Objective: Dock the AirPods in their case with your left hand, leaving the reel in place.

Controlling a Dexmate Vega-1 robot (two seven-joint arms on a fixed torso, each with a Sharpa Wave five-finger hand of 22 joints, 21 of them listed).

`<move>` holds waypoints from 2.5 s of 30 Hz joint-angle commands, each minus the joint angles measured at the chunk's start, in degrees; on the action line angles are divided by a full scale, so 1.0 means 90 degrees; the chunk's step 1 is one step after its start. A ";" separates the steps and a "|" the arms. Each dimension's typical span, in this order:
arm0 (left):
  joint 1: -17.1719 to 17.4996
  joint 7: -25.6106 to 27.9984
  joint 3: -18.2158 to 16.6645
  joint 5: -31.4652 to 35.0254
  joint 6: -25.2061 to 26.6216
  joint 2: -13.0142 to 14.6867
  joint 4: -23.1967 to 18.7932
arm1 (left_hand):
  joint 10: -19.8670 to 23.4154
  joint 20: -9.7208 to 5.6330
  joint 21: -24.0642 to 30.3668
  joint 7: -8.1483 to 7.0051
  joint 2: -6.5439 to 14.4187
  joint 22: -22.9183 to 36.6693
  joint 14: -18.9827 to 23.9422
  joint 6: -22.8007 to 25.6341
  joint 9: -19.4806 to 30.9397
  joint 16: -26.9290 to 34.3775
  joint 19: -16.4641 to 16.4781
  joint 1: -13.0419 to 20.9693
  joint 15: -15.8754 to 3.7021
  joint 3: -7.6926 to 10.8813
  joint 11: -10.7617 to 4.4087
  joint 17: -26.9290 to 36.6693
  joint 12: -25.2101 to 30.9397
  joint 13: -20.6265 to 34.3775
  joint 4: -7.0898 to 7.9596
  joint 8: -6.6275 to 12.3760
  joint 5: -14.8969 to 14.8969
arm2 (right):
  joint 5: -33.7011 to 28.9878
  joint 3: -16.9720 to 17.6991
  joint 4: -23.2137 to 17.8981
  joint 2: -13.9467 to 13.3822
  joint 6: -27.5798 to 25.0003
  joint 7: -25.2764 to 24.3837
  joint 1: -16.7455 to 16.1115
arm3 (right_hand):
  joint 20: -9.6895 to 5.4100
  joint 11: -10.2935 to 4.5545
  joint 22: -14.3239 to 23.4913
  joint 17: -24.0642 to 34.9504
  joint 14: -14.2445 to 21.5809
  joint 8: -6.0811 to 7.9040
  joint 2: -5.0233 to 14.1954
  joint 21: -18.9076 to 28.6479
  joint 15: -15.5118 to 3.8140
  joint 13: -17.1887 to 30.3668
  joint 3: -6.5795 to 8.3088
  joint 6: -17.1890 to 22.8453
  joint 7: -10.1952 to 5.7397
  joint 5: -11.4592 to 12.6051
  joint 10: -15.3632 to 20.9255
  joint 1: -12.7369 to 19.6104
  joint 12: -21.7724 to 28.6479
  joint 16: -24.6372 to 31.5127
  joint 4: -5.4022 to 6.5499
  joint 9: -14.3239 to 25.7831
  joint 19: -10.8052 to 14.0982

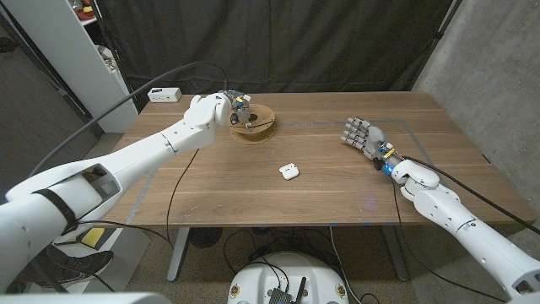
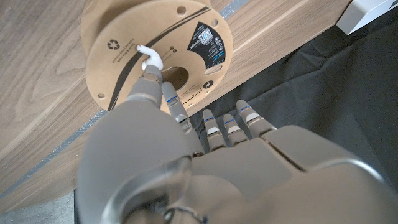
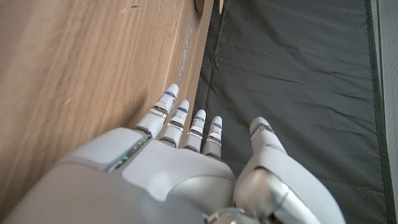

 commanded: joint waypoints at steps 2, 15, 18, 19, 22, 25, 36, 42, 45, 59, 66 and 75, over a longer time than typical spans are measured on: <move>0.0066 -0.0078 -0.0038 0.0100 0.0140 -0.0110 0.0061 | 0.0057 0.0009 0.0012 -0.0029 0.0033 0.0013 0.0078 0.0041 0.0045 -0.0021 0.0067 0.0080 -0.0412 -0.0033 0.0012 0.0011 0.0008 0.0010 -0.0011 0.0022 -0.0026 | 0.0075 0.0072 -0.0027 -0.0033 0.0021 -0.0001 -0.0107 | 0.0017 0.0003 0.0031 0.0024 0.0101 0.0017 -0.0010 -0.0012 -0.0657 0.0021 0.0020 0.0057 0.0024 0.0000 0.0062 -0.0068 0.0035 0.0012 0.0038 0.0013 -0.0022; 0.0040 -0.0196 0.0029 0.0141 0.0225 -0.0185 0.0141 | 0.0069 0.0035 -0.0007 0.0003 0.0036 0.0018 0.0097 0.0087 0.0105 -0.0043 0.0078 0.0116 -0.0407 -0.0084 0.0019 0.0012 -0.0013 0.0013 -0.0017 0.0049 -0.0040 | 0.0106 0.0137 -0.0092 -0.0057 0.0076 -0.0055 -0.0242 | 0.0013 -0.0024 0.0031 0.0016 0.0105 0.0014 0.0001 -0.0011 -0.0657 0.0023 0.0039 0.0058 0.0016 0.0007 0.0062 -0.0087 0.0027 -0.0008 0.0053 0.0012 -0.0023; 0.0047 -0.0141 0.0031 0.0123 0.0185 -0.0196 0.0182 | 0.0094 0.0040 -0.0010 0.0020 0.0044 0.0020 0.0113 0.0128 0.0123 -0.0043 0.0084 0.0130 -0.0416 -0.0094 0.0022 0.0012 -0.0010 0.0014 -0.0019 0.0069 -0.0041 | 0.0108 0.0154 -0.0107 -0.0051 0.0121 -0.0070 -0.0284 | 0.0014 -0.0002 0.0030 0.0013 0.0108 0.0013 0.0005 -0.0012 -0.0657 0.0024 0.0049 0.0059 0.0018 0.0010 0.0073 -0.0102 0.0026 -0.0018 0.0065 0.0012 -0.0027; 0.0054 -0.0121 0.0032 0.0122 0.0202 -0.0212 0.0198 | 0.0100 0.0053 -0.0012 0.0027 0.0049 0.0020 0.0114 0.0152 0.0130 -0.0045 0.0084 0.0139 -0.0413 -0.0096 0.0010 0.0012 -0.0011 0.0014 -0.0021 0.0080 -0.0041 | 0.0090 0.0150 -0.0093 -0.0052 0.0155 -0.0045 -0.0288 | 0.0015 0.0001 0.0030 0.0013 0.0111 0.0011 0.0008 -0.0012 -0.0657 0.0024 0.0051 0.0056 0.0016 0.0010 0.0074 -0.0103 0.0026 -0.0018 0.0067 0.0012 -0.0028; 0.0064 -0.0065 0.0053 0.0127 0.0181 -0.0221 0.0240 | 0.0163 0.0063 -0.0009 0.0098 0.0075 0.0023 0.0159 0.0271 0.0167 -0.0038 0.0110 0.0170 -0.0407 -0.0105 0.0021 0.0012 0.0002 0.0016 -0.0023 0.0140 -0.0039 | 0.0102 0.0161 -0.0099 -0.0038 0.0183 -0.0054 -0.0318 | 0.0013 -0.0010 0.0030 0.0012 0.0110 0.0011 0.0011 -0.0011 -0.0659 0.0025 0.0055 0.0057 0.0014 0.0010 0.0079 -0.0110 0.0026 -0.0022 0.0073 0.0011 -0.0027; 0.0104 0.0025 0.0038 0.0110 0.0195 -0.0229 0.0248 | 0.0186 0.0075 -0.0010 0.0118 0.0119 0.0026 0.0199 0.0379 0.0210 -0.0036 0.0127 0.0219 -0.0432 -0.0103 0.0030 0.0011 -0.0002 0.0018 -0.0029 0.0200 -0.0033 | 0.0106 0.0168 -0.0104 -0.0029 0.0208 -0.0063 -0.0348 | 0.0019 -0.0021 0.0030 0.0012 0.0116 0.0010 0.0015 -0.0012 -0.0657 0.0026 0.0061 0.0056 0.0014 0.0011 0.0089 -0.0121 0.0027 -0.0025 0.0082 0.0011 -0.0030; 0.0546 0.0509 -0.0420 -0.0231 0.0004 0.0116 -0.0538 | 0.0633 0.0038 0.0030 0.0219 0.0199 0.0040 0.0558 0.0927 0.0426 0.0000 0.0315 0.0411 -0.0568 -0.0151 -0.0037 0.0006 0.0108 0.0027 -0.0063 0.0523 -0.0045 | 0.0071 0.0158 -0.0272 -0.0024 0.0272 -0.0139 -0.0476 | 0.0022 -0.0014 0.0031 0.0011 0.0125 0.0009 0.0016 -0.0008 -0.0657 0.0027 0.0072 0.0060 0.0007 0.0011 0.0089 -0.0146 0.0020 -0.0033 0.0101 0.0011 -0.0022; 0.0766 0.0301 -0.0600 -0.0451 -0.0198 0.0418 -0.1121 | 0.0702 0.0047 0.0030 0.0281 0.0198 0.0043 0.0627 0.0976 0.0484 -0.0002 0.0336 0.0441 -0.0592 -0.0177 -0.0032 0.0005 0.0115 0.0029 -0.0062 0.0573 -0.0052 | 0.0042 0.0080 -0.0497 0.0013 0.0229 -0.0251 -0.0567 | 0.0022 -0.0003 0.0031 0.0007 0.0125 0.0009 0.0012 -0.0008 -0.0653 0.0028 0.0082 0.0062 0.0015 0.0012 0.0098 -0.0151 0.0020 -0.0042 0.0102 0.0010 -0.0024; 0.0864 0.0132 -0.0716 -0.0573 -0.0304 0.0591 -0.1408 | 0.0707 0.0061 0.0025 0.0285 0.0197 0.0045 0.0634 0.0975 0.0515 -0.0014 0.0336 0.0450 -0.0586 -0.0195 -0.0030 0.0006 0.0107 0.0031 -0.0057 0.0588 -0.0054 | 0.0040 0.0007 -0.0552 0.0068 0.0197 -0.0270 -0.0584 | 0.0026 -0.0019 0.0031 0.0003 0.0130 0.0010 0.0007 -0.0008 -0.0651 0.0028 0.0088 0.0066 0.0017 0.0013 0.0098 -0.0151 0.0018 -0.0046 0.0100 0.0010 -0.0024; 0.1463 -0.0098 -0.0959 -0.0640 -0.0037 0.0745 -0.2309 | 0.0680 0.0050 0.0010 0.0296 0.0205 0.0048 0.0581 0.0939 0.0548 -0.0066 0.0335 0.0483 -0.0580 -0.0256 -0.0011 0.0007 0.0056 0.0036 -0.0039 0.0582 -0.0059 | 0.0205 -0.0050 -0.0582 -0.0210 -0.0080 0.0285 -0.0425 | 0.0024 -0.0014 0.0031 -0.0003 0.0139 0.0007 -0.0008 -0.0007 -0.0651 0.0030 0.0104 0.0065 0.0025 0.0014 0.0093 -0.0136 0.0009 -0.0056 0.0078 0.0009 -0.0022; 0.1632 -0.0328 -0.0842 -0.0506 0.0247 0.0702 -0.2607 | 0.0677 0.0048 -0.0004 0.0301 0.0215 0.0049 0.0553 0.0949 0.0557 -0.0078 0.0314 0.0497 -0.0591 -0.0279 -0.0011 0.0007 0.0038 0.0038 -0.0031 0.0585 -0.0062 | 0.0330 -0.0005 -0.0384 -0.0308 -0.0165 0.0617 -0.0267 | 0.0023 -0.0003 0.0030 0.0000 0.0140 0.0008 -0.0007 -0.0007 -0.0655 0.0031 0.0105 0.0071 0.0029 0.0014 0.0094 -0.0133 0.0006 -0.0056 0.0073 0.0009 -0.0024; 0.1562 -0.0616 -0.0603 -0.0347 0.0264 0.0507 -0.2609 | 0.0688 0.0055 -0.0015 0.0308 0.0235 0.0049 0.0543 0.0945 0.0561 -0.0080 0.0303 0.0530 -0.0593 -0.0305 -0.0009 0.0006 0.0019 0.0040 -0.0029 0.0577 -0.0067 | 0.0450 0.0031 -0.0035 -0.0312 -0.0164 0.0965 -0.0166 | 0.0022 -0.0009 0.0030 0.0005 0.0138 0.0006 -0.0003 -0.0008 -0.0643 0.0032 0.0105 0.0066 0.0029 0.0014 0.0091 -0.0129 0.0002 -0.0055 0.0069 0.0009 -0.0027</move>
